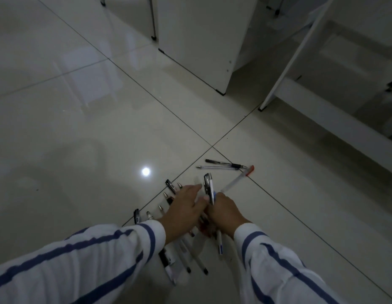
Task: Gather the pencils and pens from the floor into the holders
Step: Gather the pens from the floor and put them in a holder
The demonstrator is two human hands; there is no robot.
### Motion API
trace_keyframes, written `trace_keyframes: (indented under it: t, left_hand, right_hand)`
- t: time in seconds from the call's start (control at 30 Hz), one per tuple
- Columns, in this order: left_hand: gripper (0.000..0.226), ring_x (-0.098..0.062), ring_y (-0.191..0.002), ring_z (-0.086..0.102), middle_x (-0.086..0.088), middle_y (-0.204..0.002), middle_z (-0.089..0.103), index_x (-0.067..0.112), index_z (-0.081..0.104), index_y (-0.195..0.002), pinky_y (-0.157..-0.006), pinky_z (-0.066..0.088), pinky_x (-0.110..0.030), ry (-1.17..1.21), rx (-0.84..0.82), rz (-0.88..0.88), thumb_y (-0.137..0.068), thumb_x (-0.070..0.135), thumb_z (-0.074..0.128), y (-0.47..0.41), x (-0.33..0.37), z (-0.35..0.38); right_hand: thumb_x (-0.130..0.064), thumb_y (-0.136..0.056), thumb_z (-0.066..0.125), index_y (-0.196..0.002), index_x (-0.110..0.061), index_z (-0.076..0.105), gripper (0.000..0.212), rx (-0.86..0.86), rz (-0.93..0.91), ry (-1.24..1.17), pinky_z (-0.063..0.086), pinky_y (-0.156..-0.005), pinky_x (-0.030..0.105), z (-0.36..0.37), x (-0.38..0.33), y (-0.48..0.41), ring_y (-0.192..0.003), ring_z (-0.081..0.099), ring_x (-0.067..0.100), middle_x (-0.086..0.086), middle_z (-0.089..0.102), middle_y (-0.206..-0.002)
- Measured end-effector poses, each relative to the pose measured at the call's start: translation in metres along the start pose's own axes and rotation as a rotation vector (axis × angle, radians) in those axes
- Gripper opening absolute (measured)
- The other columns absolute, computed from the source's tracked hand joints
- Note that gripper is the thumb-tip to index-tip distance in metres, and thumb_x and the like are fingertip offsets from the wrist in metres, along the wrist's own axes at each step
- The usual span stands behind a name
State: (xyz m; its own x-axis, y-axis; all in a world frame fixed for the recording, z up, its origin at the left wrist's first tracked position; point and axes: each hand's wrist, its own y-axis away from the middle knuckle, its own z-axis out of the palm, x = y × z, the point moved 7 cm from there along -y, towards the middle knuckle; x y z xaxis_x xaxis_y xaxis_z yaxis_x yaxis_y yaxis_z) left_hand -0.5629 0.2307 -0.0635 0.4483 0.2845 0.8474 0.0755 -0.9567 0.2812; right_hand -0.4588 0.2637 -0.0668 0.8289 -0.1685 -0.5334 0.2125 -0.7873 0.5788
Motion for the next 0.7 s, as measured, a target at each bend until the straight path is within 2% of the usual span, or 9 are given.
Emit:
trace_keyframes:
  t: [0.07,0.13,0.2,0.27,0.37,0.5,0.6,0.67,0.7]
  left_hand:
    - [0.033,-0.016,-0.119,0.052,-0.001,-0.127,0.057,0.019,0.05,-0.13,-0.1,0.043,-0.028,0.447,-0.138,-0.207,-0.099,0.029,0.044,-0.001,0.003,0.014]
    - [0.034,-0.024,-0.113,0.057,-0.012,-0.126,0.059,0.012,0.052,-0.127,-0.086,0.05,-0.035,0.872,-0.241,-0.438,-0.098,0.026,0.043,0.001,0.002,0.026]
    - [0.033,-0.029,-0.098,0.06,-0.018,-0.121,0.059,0.01,0.051,-0.126,-0.068,0.051,-0.035,1.059,-0.246,-0.53,-0.097,0.023,0.043,0.001,0.002,0.023]
    - [0.029,-0.027,-0.083,0.062,-0.016,-0.11,0.062,0.01,0.052,-0.123,-0.058,0.05,-0.033,1.079,-0.229,-0.512,-0.096,0.019,0.045,-0.001,0.002,0.014]
    - [0.024,-0.025,-0.08,0.061,-0.012,-0.102,0.063,0.014,0.052,-0.119,-0.052,0.052,-0.03,1.08,-0.221,-0.498,-0.096,0.014,0.048,-0.001,-0.001,0.003]
    - [0.015,-0.023,-0.081,0.062,-0.009,-0.094,0.064,0.017,0.057,-0.107,-0.056,0.053,-0.032,1.019,-0.174,-0.476,-0.097,0.012,0.048,0.001,-0.013,-0.01]
    - [0.019,-0.027,-0.074,0.06,-0.017,-0.088,0.06,0.009,0.053,-0.113,-0.06,0.053,-0.034,0.994,-0.053,-0.471,-0.097,0.004,0.043,0.002,-0.027,-0.024]
    - [0.017,-0.024,-0.068,0.058,-0.016,-0.083,0.057,0.002,0.051,-0.111,-0.057,0.052,-0.032,0.89,0.054,-0.48,-0.095,0.002,0.046,0.001,-0.042,-0.037]
    - [0.017,-0.022,-0.064,0.057,-0.015,-0.08,0.055,0.001,0.05,-0.109,-0.051,0.051,-0.029,0.825,0.107,-0.49,-0.093,0.002,0.048,0.001,-0.049,-0.044]
  right_hand:
    - [-0.023,-0.094,0.045,-0.098,-0.009,0.051,0.015,-0.035,-0.005,-0.003,0.038,-0.053,0.021,-0.005,-0.013,0.0,-0.071,0.053,0.016,-0.003,0.051,-0.076]
    - [-0.017,-0.091,0.047,-0.102,-0.008,0.049,0.015,-0.065,-0.017,0.022,0.042,-0.05,0.024,-0.006,-0.026,0.0,-0.07,0.055,0.019,0.004,0.055,-0.084]
    - [-0.016,-0.087,0.049,-0.103,-0.006,0.051,0.019,-0.097,-0.041,0.018,0.054,-0.054,0.032,-0.005,-0.038,0.001,-0.07,0.063,0.026,0.011,0.063,-0.092]
    - [-0.014,-0.085,0.049,-0.102,-0.007,0.058,0.02,-0.098,-0.065,0.006,0.059,-0.069,0.041,-0.004,-0.046,0.002,-0.078,0.067,0.033,0.017,0.067,-0.096]
    - [-0.012,-0.086,0.05,-0.111,-0.006,0.062,0.028,-0.087,-0.09,0.016,0.057,-0.082,0.045,-0.001,-0.055,0.004,-0.091,0.067,0.034,0.017,0.068,-0.102]
    - [0.004,-0.083,0.05,-0.104,-0.005,0.063,0.026,-0.231,-0.007,-0.279,0.056,-0.083,0.044,0.016,-0.055,0.01,-0.08,0.065,0.032,0.016,0.065,-0.085]
    - [0.011,-0.071,0.056,-0.093,-0.005,0.069,0.03,-0.223,-0.033,-0.383,0.054,-0.087,0.051,0.02,-0.058,0.008,-0.083,0.066,0.034,0.018,0.067,-0.082]
    - [0.003,-0.079,0.056,-0.105,-0.006,0.067,0.03,-0.111,-0.051,-0.312,0.05,-0.096,0.047,0.017,-0.057,0.003,-0.101,0.063,0.036,0.019,0.067,-0.105]
    - [-0.008,-0.085,0.056,-0.118,-0.007,0.061,0.034,-0.033,-0.07,-0.122,0.047,-0.101,0.042,0.014,-0.056,0.0,-0.113,0.058,0.033,0.017,0.061,-0.121]
